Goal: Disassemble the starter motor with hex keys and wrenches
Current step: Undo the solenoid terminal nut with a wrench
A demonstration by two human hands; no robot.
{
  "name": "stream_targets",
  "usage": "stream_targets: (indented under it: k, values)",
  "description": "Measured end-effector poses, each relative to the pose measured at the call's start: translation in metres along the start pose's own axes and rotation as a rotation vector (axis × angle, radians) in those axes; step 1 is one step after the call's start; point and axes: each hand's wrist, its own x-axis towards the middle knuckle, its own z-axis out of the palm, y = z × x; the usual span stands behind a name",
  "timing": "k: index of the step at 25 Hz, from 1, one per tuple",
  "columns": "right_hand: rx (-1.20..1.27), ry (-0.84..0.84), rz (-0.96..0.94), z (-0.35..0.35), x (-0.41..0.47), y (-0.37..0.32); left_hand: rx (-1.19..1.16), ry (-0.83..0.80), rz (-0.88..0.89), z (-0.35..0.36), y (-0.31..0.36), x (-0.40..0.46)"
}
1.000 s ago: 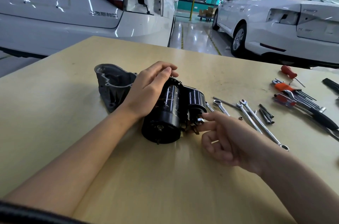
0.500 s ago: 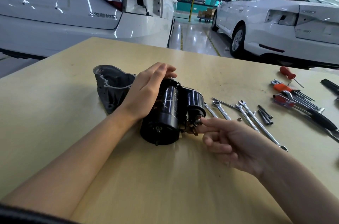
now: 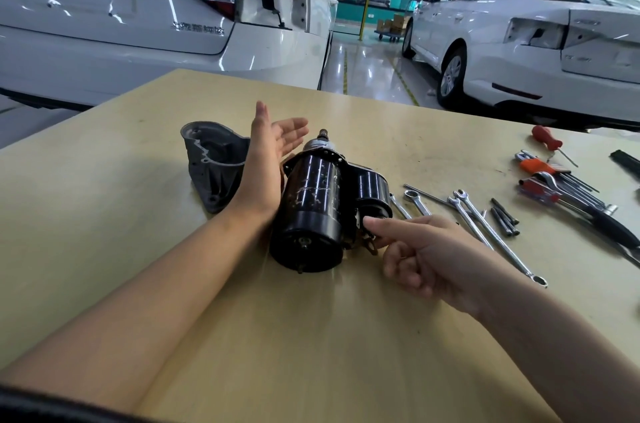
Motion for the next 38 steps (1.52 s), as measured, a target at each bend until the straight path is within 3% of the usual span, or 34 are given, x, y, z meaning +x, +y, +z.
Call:
stream_targets:
  k: [6, 11, 15, 34, 38]
  values:
    - [-0.202, 0.068, -0.071, 0.006, 0.002, 0.002, -0.044, -0.008, -0.045, 0.0, 0.001, 0.0]
    - [-0.022, -0.027, 0.081, -0.005, 0.001, 0.001, -0.032, -0.019, -0.052, 0.001, 0.002, -0.001]
    - [0.091, -0.061, 0.091, -0.008, -0.001, 0.003, -0.039, -0.027, -0.064, 0.001, 0.002, -0.001]
    - [-0.224, 0.066, -0.099, 0.009, 0.004, 0.007, -0.004, -0.036, -0.046, 0.0, -0.001, -0.001]
    - [-0.133, 0.033, -0.002, 0.003, 0.003, 0.003, -0.015, -0.038, -0.052, 0.0, 0.001, -0.001]
